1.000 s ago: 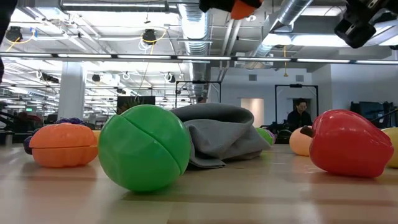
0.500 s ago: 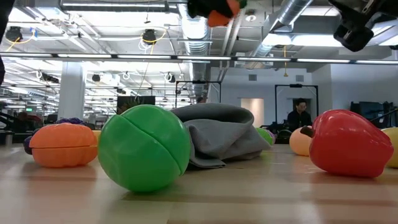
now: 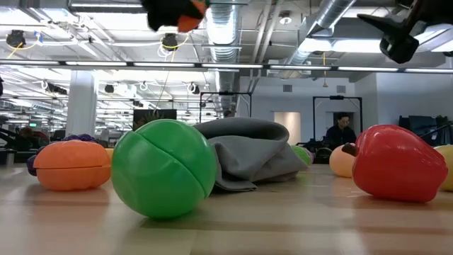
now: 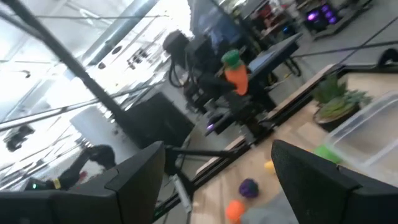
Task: Pick and placing Produce into tupperware
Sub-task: Put the orange carrot into the transparent container
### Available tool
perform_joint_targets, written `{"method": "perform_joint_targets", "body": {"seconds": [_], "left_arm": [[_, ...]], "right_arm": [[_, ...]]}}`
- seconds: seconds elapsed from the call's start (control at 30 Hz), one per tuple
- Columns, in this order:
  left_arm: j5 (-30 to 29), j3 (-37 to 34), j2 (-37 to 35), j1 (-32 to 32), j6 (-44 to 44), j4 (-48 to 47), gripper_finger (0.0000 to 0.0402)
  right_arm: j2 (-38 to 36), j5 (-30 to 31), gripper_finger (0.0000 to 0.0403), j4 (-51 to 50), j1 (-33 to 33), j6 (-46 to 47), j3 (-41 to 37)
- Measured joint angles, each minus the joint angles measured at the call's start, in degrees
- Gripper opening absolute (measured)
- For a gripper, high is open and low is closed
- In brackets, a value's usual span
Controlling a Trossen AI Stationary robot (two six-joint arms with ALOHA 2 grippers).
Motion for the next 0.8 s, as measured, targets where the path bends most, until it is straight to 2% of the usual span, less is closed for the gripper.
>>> {"method": "perform_joint_targets", "body": {"seconds": [0.13, 0.33, 0.53, 0.7, 0.8], "left_arm": [[-2.4, -8.6, -3.8, 0.1, -2.9, 6.3, 0.0180], [-4.8, -14.6, -1.8, 0.2, -5.6, 15.8, 0.0180], [-6.0, -14.7, 5.5, 1.4, -7.3, 22.0, 0.0180], [-5.9, -11.7, 12.4, 4.4, -8.7, 24.1, 0.0180], [-2.7, -9.7, 16.0, 7.6, -10.3, 23.5, 0.0180]], "right_arm": [[0.0, 1.6, 0.0317, 0.0, -2.3, 0.0, 0.0], [0.0, 2.5, 0.0317, 0.0, -5.5, 0.0, 0.0], [0.9, 2.5, 0.0317, 0.1, -7.7, 0.0, 0.0], [3.2, 2.5, 0.0317, 0.3, -8.6, 0.0, 0.0], [4.6, 2.4, 0.0317, 0.5, -8.4, 0.0, 0.0]]}}
